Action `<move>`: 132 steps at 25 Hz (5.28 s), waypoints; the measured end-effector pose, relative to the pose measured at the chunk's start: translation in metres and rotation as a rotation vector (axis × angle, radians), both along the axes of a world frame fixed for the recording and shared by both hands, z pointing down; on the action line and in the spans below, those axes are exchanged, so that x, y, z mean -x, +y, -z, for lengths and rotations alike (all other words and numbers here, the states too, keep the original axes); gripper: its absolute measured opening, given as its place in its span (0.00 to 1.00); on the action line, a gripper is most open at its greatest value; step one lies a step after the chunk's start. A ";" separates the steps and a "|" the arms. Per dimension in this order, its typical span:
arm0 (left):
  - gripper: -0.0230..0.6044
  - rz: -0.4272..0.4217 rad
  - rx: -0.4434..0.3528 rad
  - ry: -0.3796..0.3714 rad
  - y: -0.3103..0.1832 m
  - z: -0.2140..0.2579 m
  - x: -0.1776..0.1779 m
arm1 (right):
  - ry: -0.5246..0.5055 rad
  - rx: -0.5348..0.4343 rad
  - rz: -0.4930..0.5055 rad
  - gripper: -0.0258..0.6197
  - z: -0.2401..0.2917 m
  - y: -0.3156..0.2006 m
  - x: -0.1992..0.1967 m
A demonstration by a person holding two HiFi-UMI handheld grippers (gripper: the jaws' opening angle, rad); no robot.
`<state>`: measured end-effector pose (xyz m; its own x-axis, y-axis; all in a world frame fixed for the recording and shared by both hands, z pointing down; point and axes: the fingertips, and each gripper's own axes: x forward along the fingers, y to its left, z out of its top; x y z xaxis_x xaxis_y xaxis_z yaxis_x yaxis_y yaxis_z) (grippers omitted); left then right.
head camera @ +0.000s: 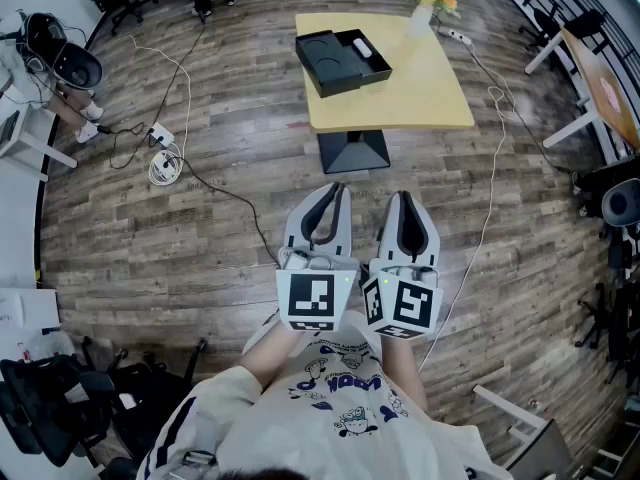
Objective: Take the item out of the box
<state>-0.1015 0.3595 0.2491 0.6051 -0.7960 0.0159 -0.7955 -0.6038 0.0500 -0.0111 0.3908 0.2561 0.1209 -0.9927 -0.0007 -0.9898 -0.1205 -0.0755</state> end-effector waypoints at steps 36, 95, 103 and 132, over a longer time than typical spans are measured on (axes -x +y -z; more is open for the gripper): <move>0.08 -0.047 0.047 -0.021 -0.081 -0.016 0.004 | -0.047 0.031 -0.055 0.11 -0.014 -0.068 0.004; 0.08 0.275 0.138 -0.055 -0.405 -0.037 -0.128 | -0.079 0.121 0.223 0.11 -0.036 -0.430 -0.155; 0.08 0.255 0.179 -0.058 -0.455 -0.048 -0.129 | -0.043 0.175 0.217 0.11 -0.048 -0.482 -0.154; 0.08 0.212 0.462 -0.114 -0.542 -0.146 -0.136 | 0.023 0.524 0.191 0.11 -0.159 -0.579 -0.164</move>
